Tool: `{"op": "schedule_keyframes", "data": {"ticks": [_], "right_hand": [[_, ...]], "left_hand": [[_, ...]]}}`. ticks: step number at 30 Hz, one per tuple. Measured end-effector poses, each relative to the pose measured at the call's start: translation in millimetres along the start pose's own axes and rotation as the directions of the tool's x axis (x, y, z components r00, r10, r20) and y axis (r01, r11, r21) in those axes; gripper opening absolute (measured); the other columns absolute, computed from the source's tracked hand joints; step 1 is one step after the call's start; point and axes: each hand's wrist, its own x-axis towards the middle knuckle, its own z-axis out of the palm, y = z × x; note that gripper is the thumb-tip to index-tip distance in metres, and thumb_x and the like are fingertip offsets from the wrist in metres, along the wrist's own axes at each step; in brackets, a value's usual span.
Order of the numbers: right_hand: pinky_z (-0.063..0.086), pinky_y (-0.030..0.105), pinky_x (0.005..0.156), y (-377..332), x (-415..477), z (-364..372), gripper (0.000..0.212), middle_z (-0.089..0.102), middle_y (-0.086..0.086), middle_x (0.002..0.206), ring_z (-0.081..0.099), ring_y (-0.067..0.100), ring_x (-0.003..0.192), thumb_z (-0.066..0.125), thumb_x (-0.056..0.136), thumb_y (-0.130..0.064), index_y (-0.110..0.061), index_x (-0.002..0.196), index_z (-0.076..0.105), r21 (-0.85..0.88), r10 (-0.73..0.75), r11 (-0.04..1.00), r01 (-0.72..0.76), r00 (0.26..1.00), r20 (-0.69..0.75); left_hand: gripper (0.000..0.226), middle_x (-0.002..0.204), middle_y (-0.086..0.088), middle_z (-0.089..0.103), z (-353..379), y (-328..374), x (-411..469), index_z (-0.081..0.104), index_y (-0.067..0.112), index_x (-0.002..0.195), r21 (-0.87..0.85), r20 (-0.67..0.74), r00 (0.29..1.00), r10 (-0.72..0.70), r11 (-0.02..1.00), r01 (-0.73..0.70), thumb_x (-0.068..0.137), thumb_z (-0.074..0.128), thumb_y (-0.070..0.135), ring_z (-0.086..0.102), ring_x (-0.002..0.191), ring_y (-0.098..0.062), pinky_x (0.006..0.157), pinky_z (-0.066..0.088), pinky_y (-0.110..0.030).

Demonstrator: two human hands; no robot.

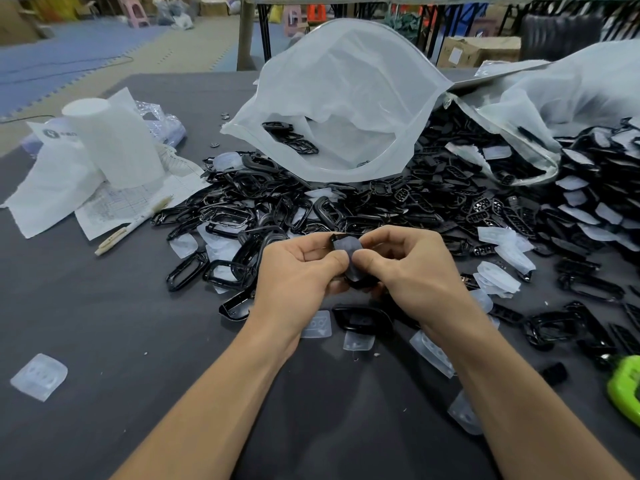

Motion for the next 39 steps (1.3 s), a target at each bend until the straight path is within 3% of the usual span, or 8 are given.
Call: {"op": "schedule_keyframes", "data": {"ticks": [3, 6, 10, 15, 20, 25, 33, 39], "right_hand": [[0.058, 0.038, 0.061, -0.3, 0.5, -0.3, 0.011, 0.076, 0.004, 0.072, 0.073, 0.024, 0.068, 0.083, 0.083, -0.017, -0.025, 0.08, 0.077, -0.031, -0.032, 0.999, 0.031, 0.998, -0.05], [0.055, 0.036, 0.061, -1.9, -0.6, -0.9, 0.011, 0.076, 0.002, 0.07, 0.072, 0.02, 0.065, 0.084, 0.082, -0.014, -0.022, 0.077, 0.078, -0.042, -0.059, 0.997, 0.057, 0.997, -0.045], [0.061, 0.044, 0.069, -2.9, -1.4, -1.3, 0.01, 0.076, 0.003, 0.07, 0.075, 0.025, 0.068, 0.085, 0.08, -0.012, -0.02, 0.077, 0.079, -0.041, -0.075, 0.996, 0.073, 0.996, -0.045], [0.052, 0.031, 0.056, -1.6, -0.8, 0.6, 0.013, 0.074, 0.0, 0.065, 0.066, 0.011, 0.057, 0.081, 0.087, -0.019, -0.024, 0.074, 0.079, -0.048, -0.073, 0.996, 0.071, 0.996, -0.057], [0.055, 0.03, 0.057, -2.8, -1.4, 1.1, 0.016, 0.073, -0.004, 0.064, 0.065, 0.007, 0.056, 0.081, 0.088, -0.019, -0.024, 0.073, 0.079, -0.102, -0.122, 0.988, 0.114, 0.99, -0.078], [0.05, 0.02, 0.059, -6.0, -2.3, -1.8, 0.015, 0.073, -0.007, 0.065, 0.067, 0.006, 0.06, 0.083, 0.085, -0.016, -0.023, 0.072, 0.078, -0.137, -0.181, 0.977, 0.165, 0.977, -0.111], [0.055, 0.025, 0.06, -7.1, -4.4, -1.3, 0.014, 0.074, -0.008, 0.066, 0.07, 0.008, 0.062, 0.082, 0.085, -0.018, -0.025, 0.072, 0.08, -0.152, -0.186, 0.973, 0.171, 0.979, -0.086], [0.054, 0.024, 0.057, -6.6, -4.2, -0.7, 0.018, 0.079, -0.004, 0.08, 0.071, 0.009, 0.064, 0.082, 0.083, -0.01, -0.026, 0.091, 0.081, -0.022, -0.089, 0.996, 0.091, 0.995, 0.047]], "left_hand": [[0.043, 0.072, -0.001, 0.079, -1.8, 1.0, 1.3, 0.083, 0.033, 0.07, 0.074, -0.027, 0.999, 0.02, 0.997, -0.018, 0.089, 0.073, -0.004, 0.07, 0.061, -0.005, 0.055, 0.055, -0.016], [0.013, 0.072, -0.004, 0.078, -4.7, 0.2, 3.4, 0.083, 0.014, 0.085, 0.119, -0.062, 0.998, 0.003, 0.993, 0.005, 0.089, 0.076, 0.004, 0.068, 0.059, -0.008, 0.055, 0.053, -0.018], [0.009, 0.076, -0.012, 0.078, -5.5, -1.8, 3.9, 0.08, 0.005, 0.095, 0.113, -0.08, 0.996, -0.025, 0.993, 0.034, 0.091, 0.073, 0.002, 0.069, 0.059, -0.013, 0.056, 0.055, -0.02], [0.014, 0.08, -0.014, 0.079, -3.8, -1.4, 4.4, 0.076, -0.004, 0.105, 0.014, -0.077, 0.996, -0.04, 0.999, 0.041, 0.092, 0.071, -0.004, 0.075, 0.066, -0.015, 0.058, 0.056, -0.019], [0.013, 0.079, -0.012, 0.079, -5.0, -0.1, 3.6, 0.078, 0.001, 0.097, 0.004, -0.038, 0.999, -0.019, 1.0, 0.019, 0.089, 0.071, -0.006, 0.076, 0.066, -0.015, 0.058, 0.057, -0.02], [0.032, 0.088, -0.022, 0.078, -7.4, 2.2, 3.9, 0.083, 0.006, 0.09, -0.001, 0.037, 0.998, -0.058, 0.998, 0.058, 0.068, 0.06, 0.004, 0.077, 0.076, -0.023, 0.063, 0.06, -0.025], [0.029, 0.078, -0.014, 0.079, -7.2, 2.1, 4.2, 0.083, 0.012, 0.078, 0.133, -0.002, 0.999, -0.045, 0.99, 0.044, 0.092, 0.065, -0.004, 0.076, 0.066, -0.02, 0.057, 0.058, -0.023], [0.015, 0.079, -0.016, 0.079, -5.9, 1.4, 5.3, 0.078, -0.002, 0.098, 0.026, -0.088, 0.995, -0.055, 0.998, 0.057, 0.094, 0.064, -0.006, 0.077, 0.065, -0.021, 0.057, 0.06, -0.023]]}}
